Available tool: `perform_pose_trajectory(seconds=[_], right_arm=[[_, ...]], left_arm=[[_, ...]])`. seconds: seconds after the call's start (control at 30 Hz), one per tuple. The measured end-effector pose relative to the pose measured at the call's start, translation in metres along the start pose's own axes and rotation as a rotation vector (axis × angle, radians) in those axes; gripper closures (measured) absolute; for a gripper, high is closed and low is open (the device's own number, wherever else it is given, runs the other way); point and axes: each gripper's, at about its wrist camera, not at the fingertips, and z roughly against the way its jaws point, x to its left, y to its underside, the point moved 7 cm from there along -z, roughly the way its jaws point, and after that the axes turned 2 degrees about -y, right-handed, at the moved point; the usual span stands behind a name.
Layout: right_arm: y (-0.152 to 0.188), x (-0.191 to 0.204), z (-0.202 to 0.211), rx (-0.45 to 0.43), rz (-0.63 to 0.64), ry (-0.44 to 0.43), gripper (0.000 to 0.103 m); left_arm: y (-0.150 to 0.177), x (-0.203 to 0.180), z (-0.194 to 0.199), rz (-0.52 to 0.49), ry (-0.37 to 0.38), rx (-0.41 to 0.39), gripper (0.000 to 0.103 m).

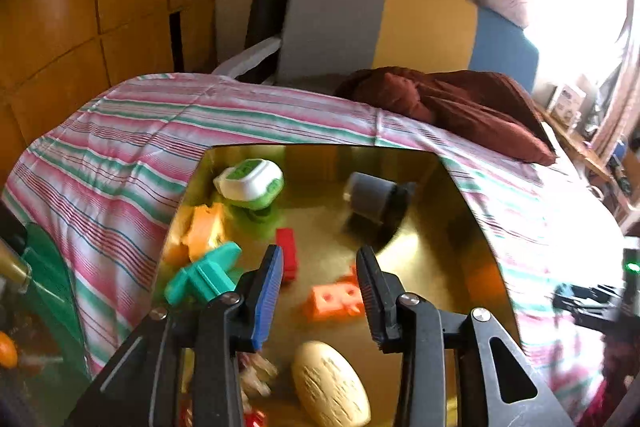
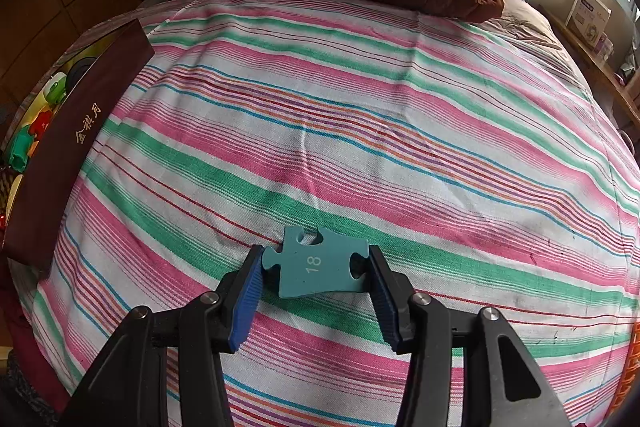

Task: Organize rigid objects
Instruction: 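Withdraw the left tool from the gold tray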

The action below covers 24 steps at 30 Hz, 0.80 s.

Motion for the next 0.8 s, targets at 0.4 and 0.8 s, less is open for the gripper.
perform_pose_trajectory(seconds=[0.4, 0.8], right_arm=[[-0.001, 0.002, -0.001, 0.001, 0.013, 0.009, 0.053], [0.000, 0.003, 0.000, -0.004, 0.012, 0.025, 0.053]], left_arm=[[0.038, -0.021, 0.034, -0.069, -0.002, -0.005, 0.064], [0.049, 0.001, 0.059, -0.065, -0.090, -0.039, 0.058]])
